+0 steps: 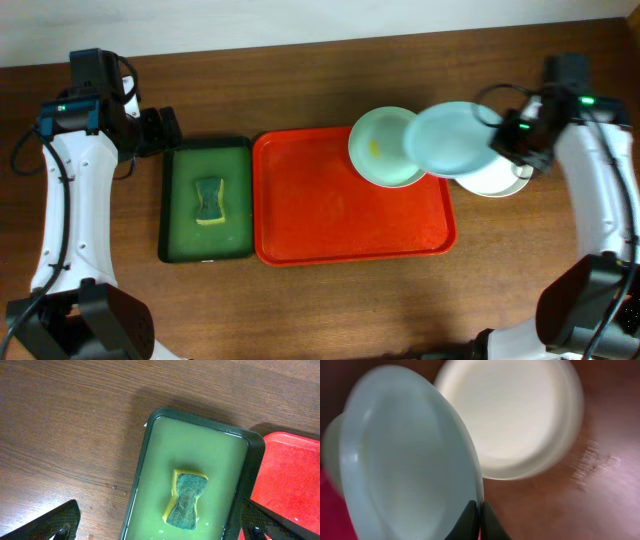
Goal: Clean dirty plates on tray and stack at the side
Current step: 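Carry pale blue plate right and stack it on the white plate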
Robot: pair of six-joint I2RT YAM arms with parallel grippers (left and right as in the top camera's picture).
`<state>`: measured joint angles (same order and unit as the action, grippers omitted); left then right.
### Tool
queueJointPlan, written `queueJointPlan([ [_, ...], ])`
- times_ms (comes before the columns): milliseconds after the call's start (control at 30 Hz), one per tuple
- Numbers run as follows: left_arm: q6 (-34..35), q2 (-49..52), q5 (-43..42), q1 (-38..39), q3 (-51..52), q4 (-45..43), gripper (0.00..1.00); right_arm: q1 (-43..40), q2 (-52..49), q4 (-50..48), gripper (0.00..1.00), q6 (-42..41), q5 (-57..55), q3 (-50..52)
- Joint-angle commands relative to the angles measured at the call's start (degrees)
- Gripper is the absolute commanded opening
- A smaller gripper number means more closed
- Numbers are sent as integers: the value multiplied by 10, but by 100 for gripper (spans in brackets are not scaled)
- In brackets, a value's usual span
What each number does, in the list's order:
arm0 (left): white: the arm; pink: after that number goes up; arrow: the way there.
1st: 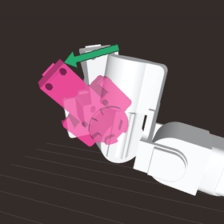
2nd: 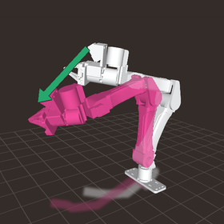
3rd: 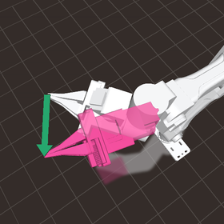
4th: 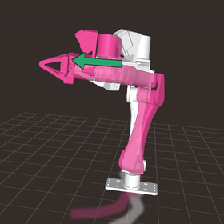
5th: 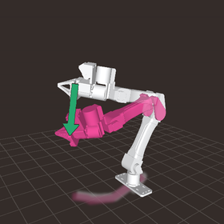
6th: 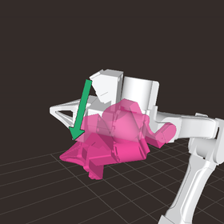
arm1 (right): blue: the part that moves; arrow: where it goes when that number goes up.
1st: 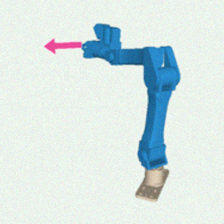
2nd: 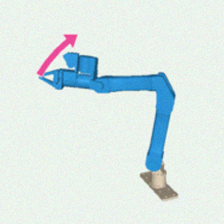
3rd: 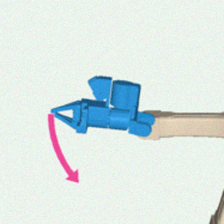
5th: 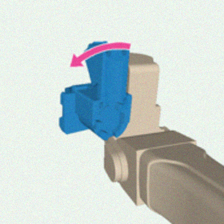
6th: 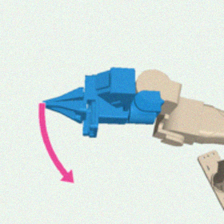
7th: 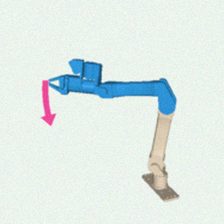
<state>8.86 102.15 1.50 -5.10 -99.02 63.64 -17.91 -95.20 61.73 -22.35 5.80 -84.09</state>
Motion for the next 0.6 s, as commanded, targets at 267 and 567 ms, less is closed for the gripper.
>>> queueJointPlan([
  [267,5,-4,-3,-1,-2,-1,99,-117,-19,2,4,-5,11,6],
  [567,5,-4,-3,-1,-2,-1,99,-117,-21,-107,4,-7,-24,84],
])
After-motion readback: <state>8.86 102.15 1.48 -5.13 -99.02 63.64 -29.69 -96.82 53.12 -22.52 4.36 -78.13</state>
